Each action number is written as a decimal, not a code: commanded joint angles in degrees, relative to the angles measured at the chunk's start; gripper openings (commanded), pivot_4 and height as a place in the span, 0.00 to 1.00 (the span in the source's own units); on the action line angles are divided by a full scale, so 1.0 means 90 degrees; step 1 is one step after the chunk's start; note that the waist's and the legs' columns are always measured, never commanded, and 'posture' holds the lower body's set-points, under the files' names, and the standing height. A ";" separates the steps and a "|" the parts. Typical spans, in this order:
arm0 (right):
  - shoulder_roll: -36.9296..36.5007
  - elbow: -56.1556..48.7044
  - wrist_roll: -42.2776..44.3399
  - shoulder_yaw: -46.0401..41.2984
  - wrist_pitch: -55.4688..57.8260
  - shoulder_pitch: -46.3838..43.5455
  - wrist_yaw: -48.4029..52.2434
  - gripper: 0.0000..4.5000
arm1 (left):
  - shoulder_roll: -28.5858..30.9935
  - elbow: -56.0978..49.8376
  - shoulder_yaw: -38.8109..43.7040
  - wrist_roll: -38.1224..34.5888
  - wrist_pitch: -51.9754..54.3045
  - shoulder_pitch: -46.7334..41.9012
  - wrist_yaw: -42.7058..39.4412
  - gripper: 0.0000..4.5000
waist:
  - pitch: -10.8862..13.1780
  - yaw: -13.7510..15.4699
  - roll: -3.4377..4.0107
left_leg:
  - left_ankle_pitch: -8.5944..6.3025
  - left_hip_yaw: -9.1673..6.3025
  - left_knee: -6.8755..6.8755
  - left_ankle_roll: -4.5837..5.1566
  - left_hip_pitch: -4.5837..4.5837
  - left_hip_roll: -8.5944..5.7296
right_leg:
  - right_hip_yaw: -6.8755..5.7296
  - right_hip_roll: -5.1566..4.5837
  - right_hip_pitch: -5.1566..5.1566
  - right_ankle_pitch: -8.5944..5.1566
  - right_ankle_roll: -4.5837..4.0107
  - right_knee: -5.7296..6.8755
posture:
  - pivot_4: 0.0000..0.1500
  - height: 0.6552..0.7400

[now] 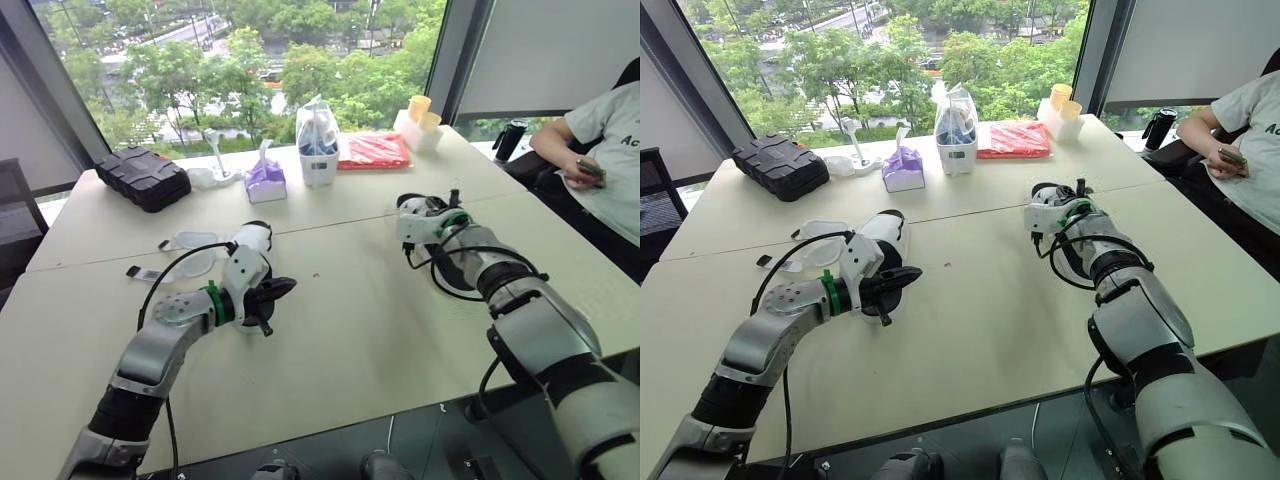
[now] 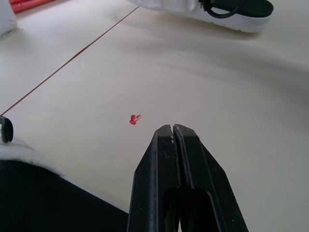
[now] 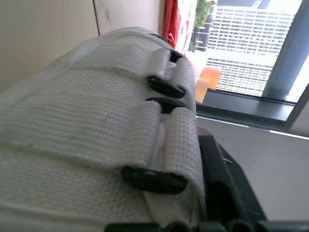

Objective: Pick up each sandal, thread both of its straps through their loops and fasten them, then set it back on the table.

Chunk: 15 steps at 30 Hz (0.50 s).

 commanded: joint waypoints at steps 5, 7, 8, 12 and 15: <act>-0.0200 -0.0107 0.0288 -0.0021 0.0024 -0.0140 0.0446 0.99 | 0.0054 -0.0183 0.0133 0.0026 -0.0074 -0.0011 0.0040 0.00 | 0.0000 -0.0003 0.0000 | 0.0000 0.0000 0.0001 0.0000 0.0000 0.0000 | 0.0000 0.0000 0.0000 0.0000 0.0000 0.0001 | 1.00 1.00; -0.0345 -0.0240 0.0436 -0.0089 -0.0093 -0.0072 0.0879 0.99 | 0.0101 -0.0212 0.0125 0.0076 -0.0087 -0.0020 0.0047 0.00 | 0.0000 -0.0004 0.0000 | 0.0000 0.0000 0.0002 0.0001 0.0000 0.0000 | 0.0000 0.0001 0.0000 0.0000 0.0000 0.0002 | 1.00 1.00; -0.0444 -0.0367 0.0550 -0.0149 -0.0188 -0.0019 0.1114 0.99 | 0.0133 -0.0228 0.0129 0.0097 -0.0084 -0.0026 0.0047 0.00 | 0.0000 -0.0004 0.0000 | -0.0001 0.0000 0.0002 0.0001 0.0000 0.0000 | 0.0000 0.0000 0.0000 0.0000 0.0001 0.0002 | 1.00 1.00; -0.1180 -0.2475 0.1583 -0.0795 -0.0021 0.1001 0.3252 0.99 | 0.0289 -0.0257 0.0145 0.0236 -0.0116 -0.0075 0.0047 0.00 | -0.0001 0.0022 -0.0002 | -0.0024 -0.0003 0.0005 0.0041 0.0000 0.0000 | -0.0003 0.0001 0.0004 0.0000 0.0001 0.0000 | 1.00 1.00; -0.1667 -0.4853 0.2249 -0.1376 0.0986 0.2173 0.4538 0.99 | 0.0355 -0.0252 0.0154 0.0265 -0.0131 -0.0098 0.0043 0.00 | -0.0002 0.0032 -0.0002 | -0.0029 -0.0006 0.0011 0.0049 0.0000 0.0001 | -0.0008 0.0001 0.0011 -0.0001 0.0003 0.0000 | 1.00 1.00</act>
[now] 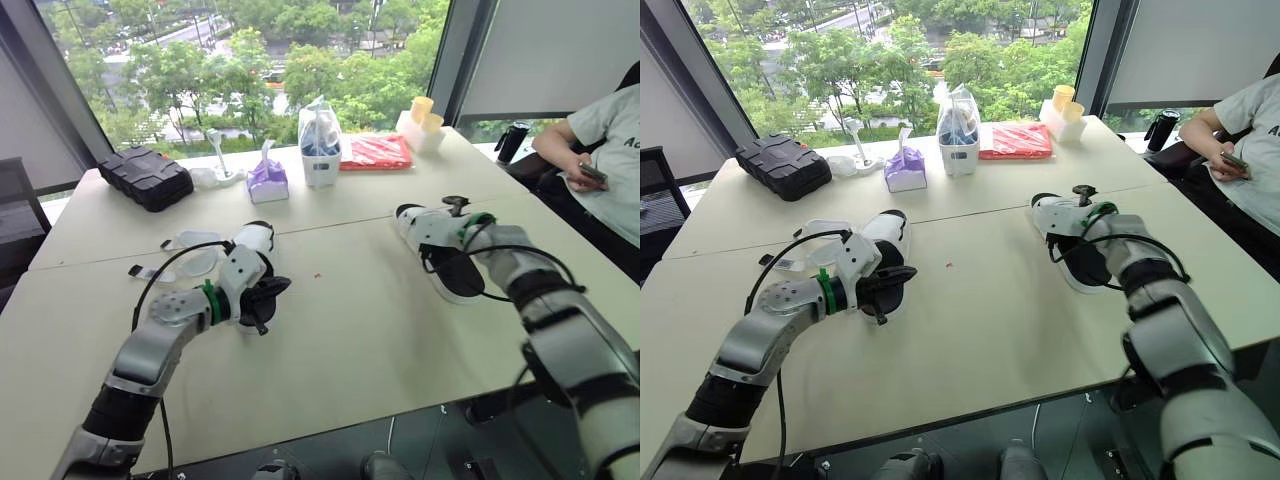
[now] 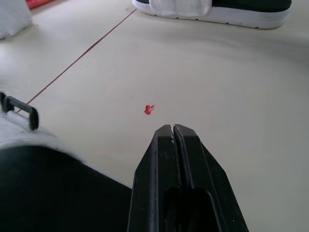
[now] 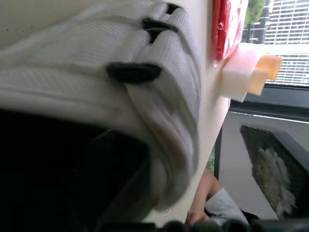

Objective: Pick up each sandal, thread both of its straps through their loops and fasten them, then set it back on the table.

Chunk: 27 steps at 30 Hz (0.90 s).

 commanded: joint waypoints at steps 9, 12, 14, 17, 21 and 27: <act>-0.0797 -0.7615 0.3588 -0.2731 0.5220 0.2772 0.4127 0.99 | 0.0366 0.0253 0.0213 0.1028 -0.0858 -0.0736 0.0612 0.00 | -0.0002 0.0007 -0.0005 | -0.0004 0.0004 0.0023 0.0006 0.0005 0.0005 | -0.0003 -0.0001 0.0013 0.0001 0.0002 0.0003 | 1.00 1.00; -0.0819 -0.8573 0.4534 -0.3117 0.6317 0.2860 0.4483 1.00 | 0.0741 0.0384 -0.0031 0.1951 -0.1459 -0.0969 0.0973 0.06 | -0.0002 0.0026 -0.0009 | -0.0004 0.0000 0.0023 0.0006 0.0004 0.0008 | -0.0005 -0.0001 0.0012 0.0001 0.0002 0.0003 | 1.00 1.00; -0.0810 -0.9006 0.5072 -0.3337 0.6730 0.2997 0.4560 1.00 | 0.1014 0.0397 -0.0233 0.2496 -0.1795 -0.1058 0.1045 0.19 | -0.0002 0.0064 -0.0009 | -0.0006 0.0001 0.0020 0.0008 0.0004 0.0009 | -0.0006 -0.0002 0.0012 0.0001 0.0002 0.0000 | 1.00 1.00; -0.0872 -0.9269 0.5482 -0.3448 0.6988 0.3201 0.4443 1.00 | 0.1254 0.0397 -0.0466 0.3113 -0.2123 -0.1150 0.1113 0.52 | -0.0001 0.0191 -0.0011 | -0.0011 0.0006 0.0019 0.0015 0.0000 0.0007 | -0.0006 -0.0006 0.0011 0.0001 0.0002 -0.0008 | 1.00 1.00; -0.0992 -0.9167 0.5606 -0.3288 0.7006 0.3304 0.4085 1.00 | 0.1081 0.0074 -0.0614 0.3525 -0.1936 -0.1227 0.1223 0.97 | 0.0000 0.0285 -0.0015 | -0.0011 0.0008 0.0027 0.0016 -0.0007 0.0002 | -0.0006 -0.0013 0.0011 0.0001 0.0002 -0.0009 | 1.00 1.00; -0.1078 -0.9162 0.5922 -0.3175 0.6893 0.3327 0.3838 1.00 | 0.0841 -0.0264 -0.0716 0.4039 -0.1548 -0.1106 0.1265 0.99 | 0.0005 0.0327 -0.0022 | -0.0012 0.0010 0.0031 0.0017 -0.0008 0.0006 | -0.0007 -0.0010 0.0010 0.0001 0.0002 -0.0006 | 1.00 1.00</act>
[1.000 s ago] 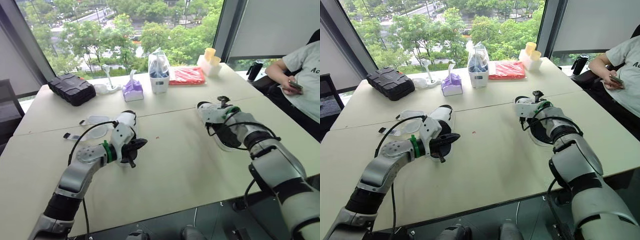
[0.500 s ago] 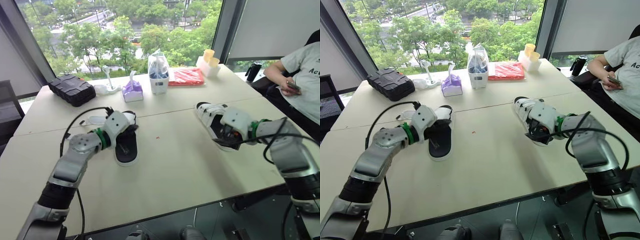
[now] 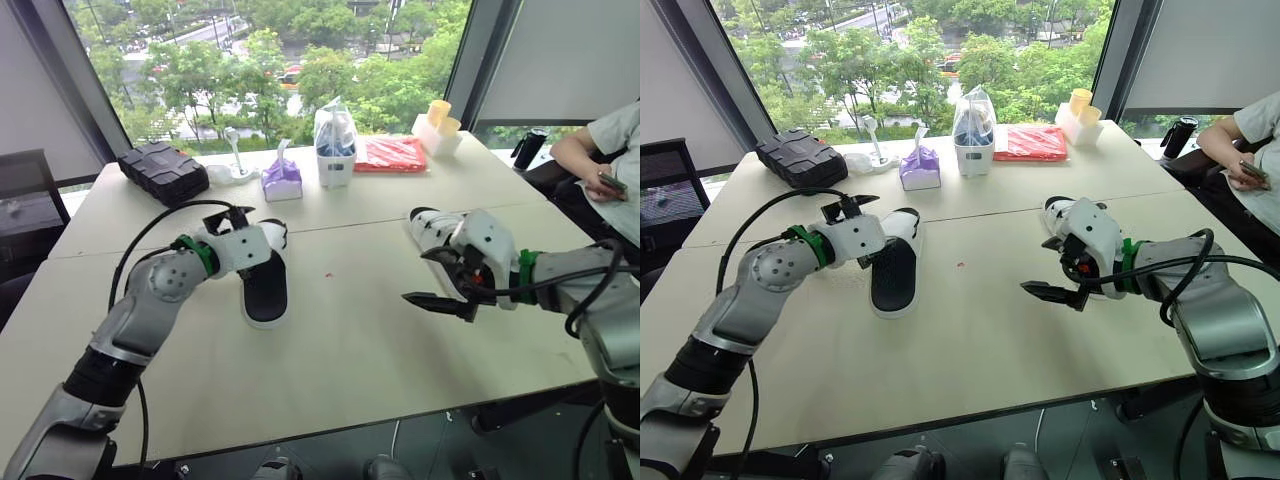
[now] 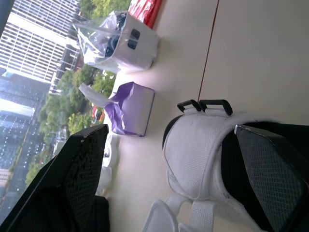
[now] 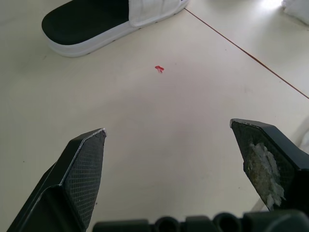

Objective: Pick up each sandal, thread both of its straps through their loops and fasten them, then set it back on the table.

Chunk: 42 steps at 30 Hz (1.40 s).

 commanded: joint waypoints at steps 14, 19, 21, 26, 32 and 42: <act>-0.0335 0.0179 0.0396 0.0355 -0.0528 -0.0164 -0.0532 1.00 | -0.0302 0.0552 -0.0736 0.1845 0.0463 -0.0148 0.0307 0.99 | 0.0004 0.0010 -0.0007 | -0.0001 0.0002 0.0012 0.0003 -0.0005 0.0001 | -0.0002 0.0002 0.0001 0.0000 0.0001 0.0002 | 1.00 1.00; -0.0337 0.0262 0.0435 0.0460 -0.0562 -0.0299 -0.0659 1.00 | -0.0675 0.1316 -0.0913 0.1944 0.0299 -0.0540 0.0486 0.99 | 0.0004 0.0010 -0.0008 | -0.0002 0.0001 0.0020 0.0004 -0.0010 0.0001 | -0.0005 0.0002 0.0000 0.0001 0.0002 0.0004 | 1.00 1.00; -0.0316 0.0244 0.0488 0.0461 -0.0524 -0.0355 -0.0700 1.00 | -0.0761 0.1638 -0.0977 0.2036 0.0233 -0.0685 0.0601 0.99 | 0.0006 0.0002 -0.0011 | -0.0002 0.0001 0.0020 0.0005 -0.0010 0.0001 | -0.0005 0.0002 0.0000 0.0001 0.0002 0.0004 | 1.00 1.00; -0.0338 0.0224 0.0575 0.0458 -0.0531 -0.0353 -0.0800 1.00 | -0.1109 0.3029 -0.1120 0.2306 0.0041 -0.1485 0.1369 0.99 | 0.0007 0.0013 -0.0013 | -0.0003 0.0000 0.0024 0.0005 -0.0011 0.0000 | -0.0006 0.0002 -0.0001 0.0001 0.0003 0.0005 | 1.00 1.00; -0.0341 0.0248 0.0634 0.0487 -0.0550 -0.0339 -0.0886 1.00 | -0.1439 0.4565 -0.1259 0.2386 -0.0341 -0.2132 0.2009 0.99 | 0.0007 0.0001 -0.0013 | -0.0013 -0.0007 0.0072 0.0023 -0.0049 -0.0004 | -0.0016 0.0002 -0.0007 0.0014 0.0026 0.0004 | 1.00 1.00; -0.0368 0.0249 0.0676 0.0468 -0.0550 -0.0346 -0.1031 1.00 | -0.1811 0.6227 -0.1418 0.2365 -0.1004 -0.2707 0.2802 0.10 | 0.0004 0.0016 -0.0012 | -0.0014 -0.0009 0.0086 0.0023 -0.0066 -0.0007 | -0.0016 0.0000 -0.0019 0.0021 0.0036 0.0007 | 1.00 1.00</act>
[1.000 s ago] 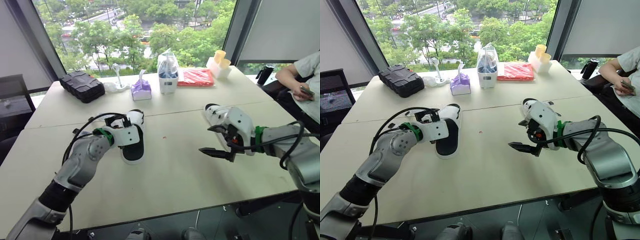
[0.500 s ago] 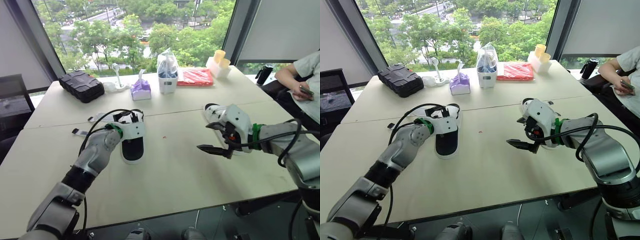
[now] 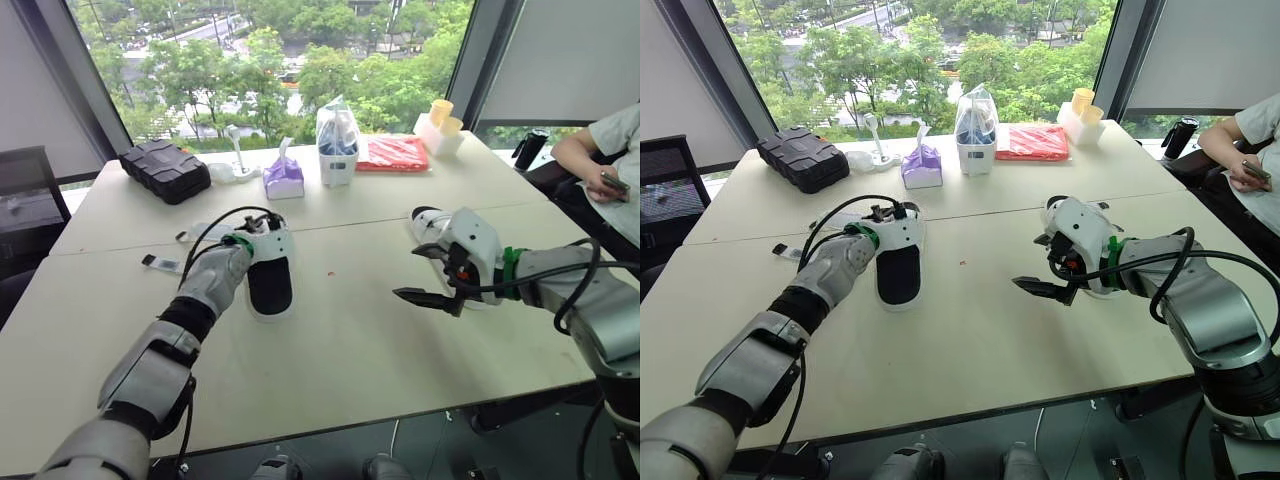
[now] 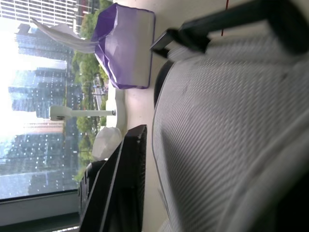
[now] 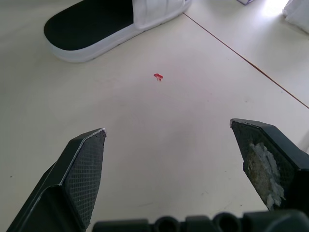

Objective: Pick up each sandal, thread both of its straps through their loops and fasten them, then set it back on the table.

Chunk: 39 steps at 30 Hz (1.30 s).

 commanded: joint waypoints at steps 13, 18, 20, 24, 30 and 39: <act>-0.0175 0.0155 0.0045 -0.0146 -0.0312 -0.0186 -0.0163 1.00 | 0.0626 -0.0381 -0.0050 -0.0291 -0.3844 -0.0643 0.0486 0.02 | 0.0003 0.0021 -0.0010 | 0.0002 -0.0003 0.0014 -0.0004 -0.0035 -0.0002 | 0.0000 -0.0005 -0.0031 0.0010 0.0002 -0.0001 | 1.00 1.00; -0.0274 0.0415 -0.0015 -0.0182 -0.0557 -0.0227 -0.0191 1.00 | 0.1015 0.0063 -0.0666 0.0364 -0.6713 -0.1417 0.0904 0.02 | 0.0010 0.0009 -0.0024 | 0.0001 0.0008 0.0008 -0.0003 -0.0046 -0.0009 | 0.0004 -0.0014 -0.0041 0.0011 0.0004 -0.0011 | 1.00 1.00; -0.0311 0.0503 -0.0041 -0.0204 -0.0660 -0.0221 -0.0212 1.00 | 0.1066 0.0183 -0.0938 0.0741 -0.7808 -0.1657 0.1217 0.02 | 0.0010 -0.0003 -0.0024 | 0.0000 0.0015 0.0004 -0.0001 -0.0042 -0.0009 | 0.0008 -0.0015 -0.0039 0.0011 0.0005 -0.0014 | 1.00 1.00; -0.0387 0.0751 -0.0132 -0.0295 -0.0836 -0.0276 -0.0273 1.00 | 0.1112 -0.0093 -0.1423 0.2067 -0.9229 -0.1907 0.2133 0.02 | 0.0011 -0.0012 -0.0024 | 0.0000 0.0023 0.0002 0.0001 -0.0037 -0.0007 | 0.0012 -0.0011 -0.0039 0.0011 0.0005 -0.0009 | 1.00 1.00; -0.0546 0.0929 -0.0165 -0.0405 -0.0967 -0.0267 -0.0270 1.00 | 0.1052 -0.0481 -0.2002 0.3604 -0.9768 -0.2039 0.3225 0.02 | 0.0012 0.0003 -0.0026 | -0.0001 0.0032 0.0009 0.0004 -0.0038 -0.0007 | 0.0011 -0.0006 -0.0034 0.0013 0.0008 -0.0004 | 1.00 1.00; -0.0613 0.0920 -0.0151 -0.0384 -0.0973 -0.0270 -0.0282 1.00 | 0.1252 -0.1108 -0.3164 0.5051 -0.9416 -0.1988 0.4658 0.09 | 0.0014 -0.0012 -0.0029 | -0.0002 0.0035 0.0015 0.0009 -0.0038 -0.0007 | 0.0009 -0.0004 -0.0029 0.0014 0.0013 -0.0002 | 1.00 1.00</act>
